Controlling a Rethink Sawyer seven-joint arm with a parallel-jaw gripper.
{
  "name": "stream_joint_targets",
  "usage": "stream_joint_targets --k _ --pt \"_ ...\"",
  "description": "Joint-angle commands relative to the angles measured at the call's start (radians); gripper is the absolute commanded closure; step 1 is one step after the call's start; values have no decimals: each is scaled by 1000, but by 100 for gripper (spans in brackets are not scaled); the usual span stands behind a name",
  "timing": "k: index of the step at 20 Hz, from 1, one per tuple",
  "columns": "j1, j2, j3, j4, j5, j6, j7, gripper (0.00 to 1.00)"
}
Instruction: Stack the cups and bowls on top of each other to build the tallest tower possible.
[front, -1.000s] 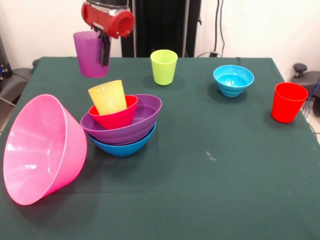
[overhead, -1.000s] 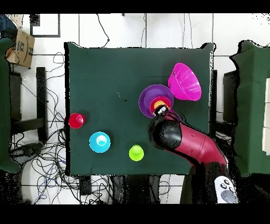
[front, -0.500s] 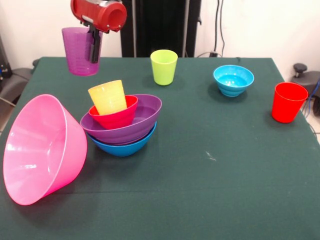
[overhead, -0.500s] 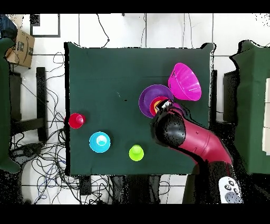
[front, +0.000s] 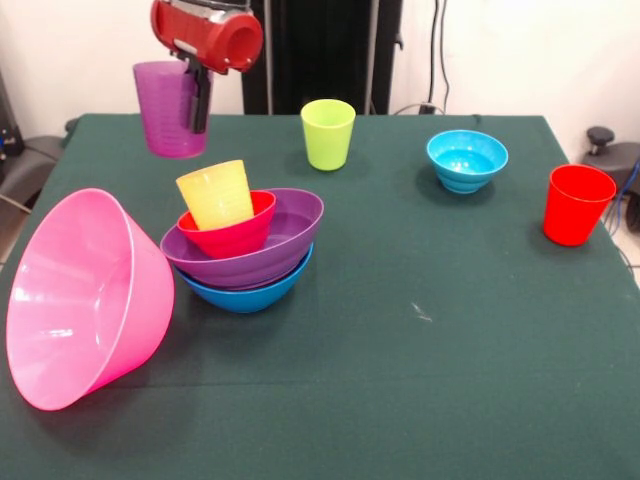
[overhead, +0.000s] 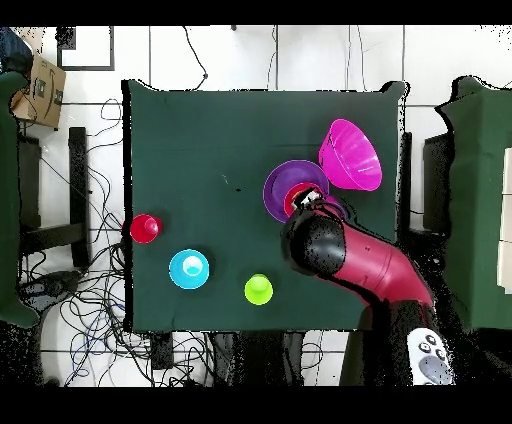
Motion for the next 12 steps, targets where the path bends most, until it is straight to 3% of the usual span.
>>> stream_joint_targets --k 1,12 --pt "45 72 49 24 -18 -40 107 100" --pt "34 90 53 30 -20 -77 99 100"
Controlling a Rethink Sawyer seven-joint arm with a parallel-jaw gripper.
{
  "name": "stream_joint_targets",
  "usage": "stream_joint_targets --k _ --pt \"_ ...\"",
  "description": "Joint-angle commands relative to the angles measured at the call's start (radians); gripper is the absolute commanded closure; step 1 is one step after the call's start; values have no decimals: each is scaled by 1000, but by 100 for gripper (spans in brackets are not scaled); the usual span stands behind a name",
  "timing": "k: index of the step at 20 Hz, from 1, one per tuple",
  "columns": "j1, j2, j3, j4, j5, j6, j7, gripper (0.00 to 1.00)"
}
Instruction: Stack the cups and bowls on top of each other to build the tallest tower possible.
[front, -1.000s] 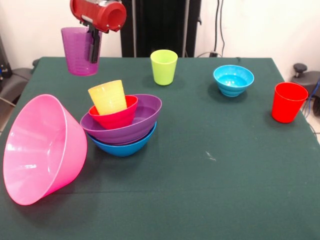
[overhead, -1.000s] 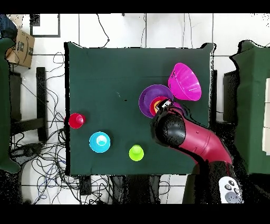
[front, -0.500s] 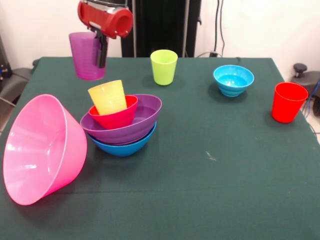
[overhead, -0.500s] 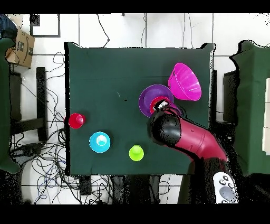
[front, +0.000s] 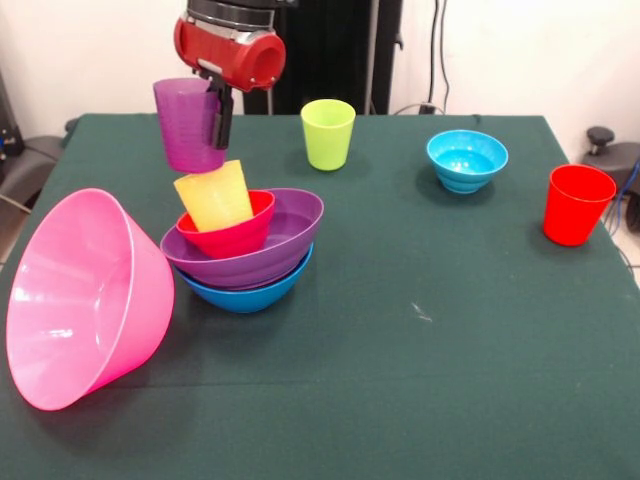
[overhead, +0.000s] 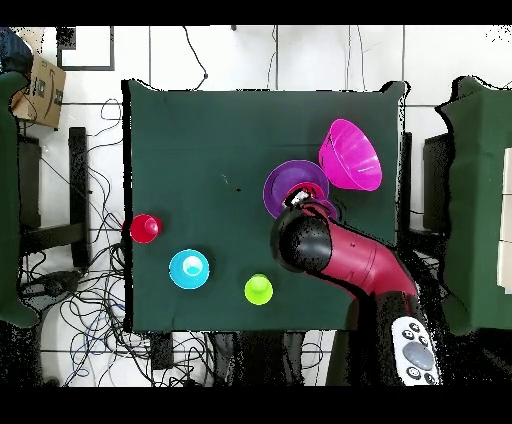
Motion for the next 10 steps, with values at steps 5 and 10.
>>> stream_joint_targets --k 5,10 --pt "-14 71 67 22 -30 -55 82 100" --pt "-26 110 79 -1 -35 -88 81 100"
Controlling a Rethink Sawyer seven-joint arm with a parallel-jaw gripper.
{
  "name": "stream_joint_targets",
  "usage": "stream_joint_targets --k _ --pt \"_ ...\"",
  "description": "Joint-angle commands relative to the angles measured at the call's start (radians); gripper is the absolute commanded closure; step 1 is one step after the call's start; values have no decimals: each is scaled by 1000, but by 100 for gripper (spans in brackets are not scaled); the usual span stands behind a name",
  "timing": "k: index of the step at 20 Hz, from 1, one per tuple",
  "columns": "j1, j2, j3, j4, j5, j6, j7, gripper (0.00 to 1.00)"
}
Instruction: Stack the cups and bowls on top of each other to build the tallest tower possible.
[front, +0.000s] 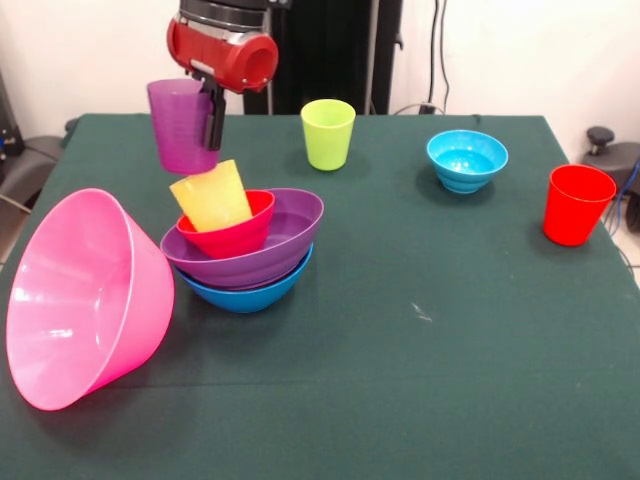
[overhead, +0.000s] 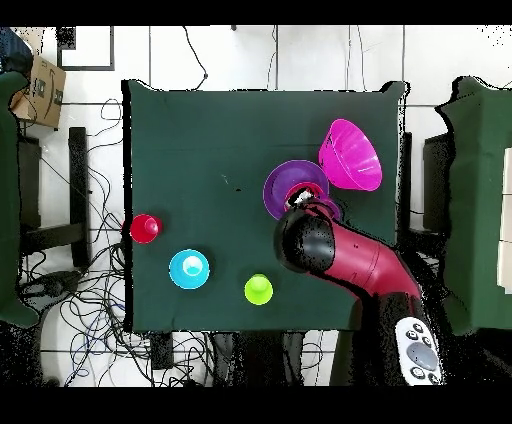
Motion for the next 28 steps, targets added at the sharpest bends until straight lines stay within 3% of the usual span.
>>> stream_joint_targets --k 1,19,28 --pt "-12 111 78 -9 -33 -78 83 100" --pt "5 109 81 -32 -11 -77 82 100" --pt "-23 60 144 -6 -1 -58 76 100"
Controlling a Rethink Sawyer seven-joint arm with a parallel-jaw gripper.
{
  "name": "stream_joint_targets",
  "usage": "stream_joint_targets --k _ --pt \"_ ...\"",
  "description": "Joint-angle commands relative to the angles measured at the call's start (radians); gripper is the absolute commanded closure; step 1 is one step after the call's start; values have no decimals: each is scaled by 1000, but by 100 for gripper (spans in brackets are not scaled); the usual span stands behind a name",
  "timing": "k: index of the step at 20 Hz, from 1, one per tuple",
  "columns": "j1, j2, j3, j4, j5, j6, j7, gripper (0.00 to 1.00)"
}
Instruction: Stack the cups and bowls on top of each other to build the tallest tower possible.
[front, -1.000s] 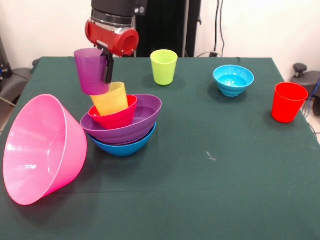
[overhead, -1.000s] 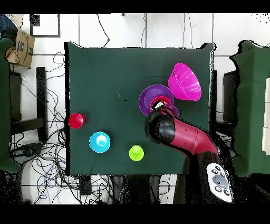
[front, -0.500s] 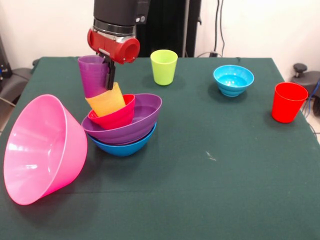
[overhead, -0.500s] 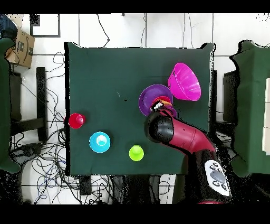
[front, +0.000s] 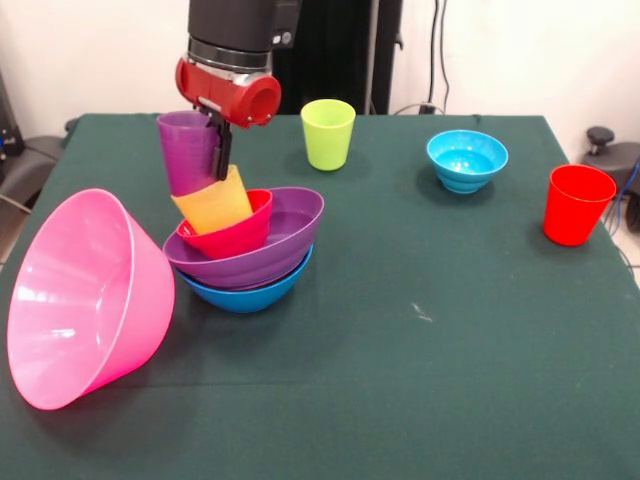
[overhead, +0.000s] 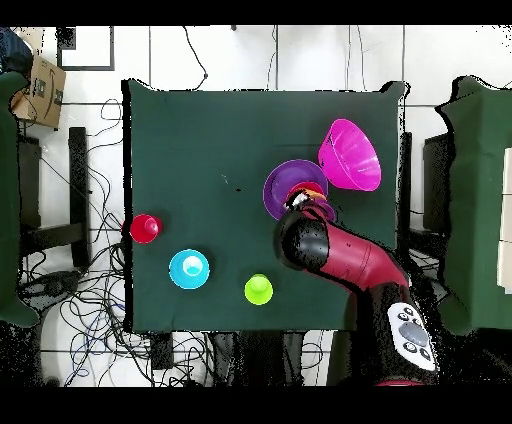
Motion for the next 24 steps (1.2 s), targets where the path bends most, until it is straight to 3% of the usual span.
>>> stream_joint_targets --k 1,7,21,24 --pt "-34 -31 163 5 -1 6 75 100" --pt "-110 -43 294 34 -19 -73 88 100" --pt "-112 -33 321 44 -18 -95 112 100" --pt "-105 -26 315 45 -20 -61 94 100"
